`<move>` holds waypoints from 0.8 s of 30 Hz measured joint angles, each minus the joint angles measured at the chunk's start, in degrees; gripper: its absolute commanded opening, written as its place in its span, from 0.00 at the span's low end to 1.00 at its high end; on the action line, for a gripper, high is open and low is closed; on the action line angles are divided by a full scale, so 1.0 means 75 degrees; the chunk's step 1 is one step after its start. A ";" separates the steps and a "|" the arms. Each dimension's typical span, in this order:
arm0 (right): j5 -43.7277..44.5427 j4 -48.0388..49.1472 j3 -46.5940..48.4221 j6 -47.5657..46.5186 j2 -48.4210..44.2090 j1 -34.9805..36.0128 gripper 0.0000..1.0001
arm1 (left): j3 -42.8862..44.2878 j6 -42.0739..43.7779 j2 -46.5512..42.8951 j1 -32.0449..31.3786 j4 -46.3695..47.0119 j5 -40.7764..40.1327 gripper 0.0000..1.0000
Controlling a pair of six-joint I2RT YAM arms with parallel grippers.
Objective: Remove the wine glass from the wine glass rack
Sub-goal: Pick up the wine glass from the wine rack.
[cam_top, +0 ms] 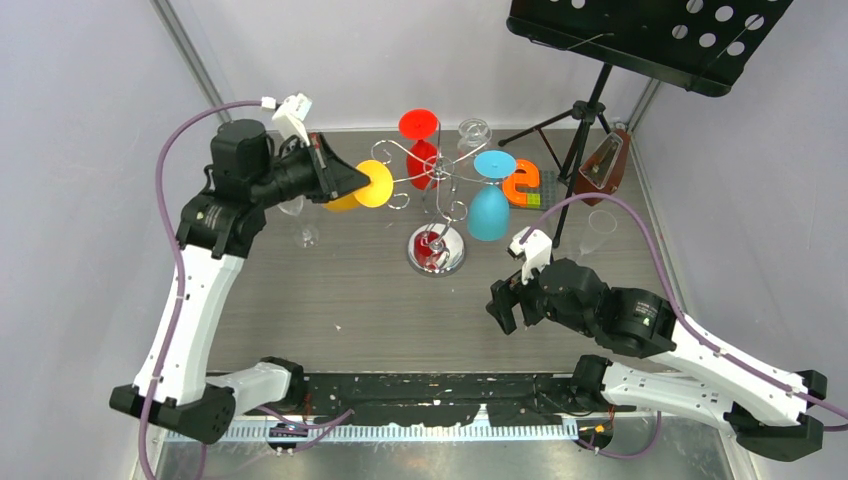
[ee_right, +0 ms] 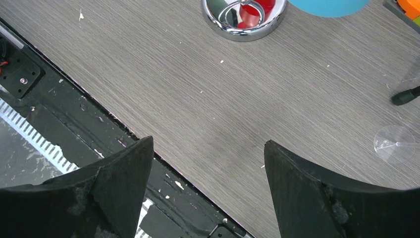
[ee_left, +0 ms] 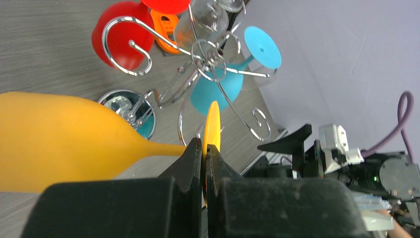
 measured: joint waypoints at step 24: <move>-0.0192 -0.0705 0.1276 0.0434 0.0111 0.0000 0.90 | -0.1527 0.1084 -0.2390 -0.2565 -0.1326 -0.0332 0.00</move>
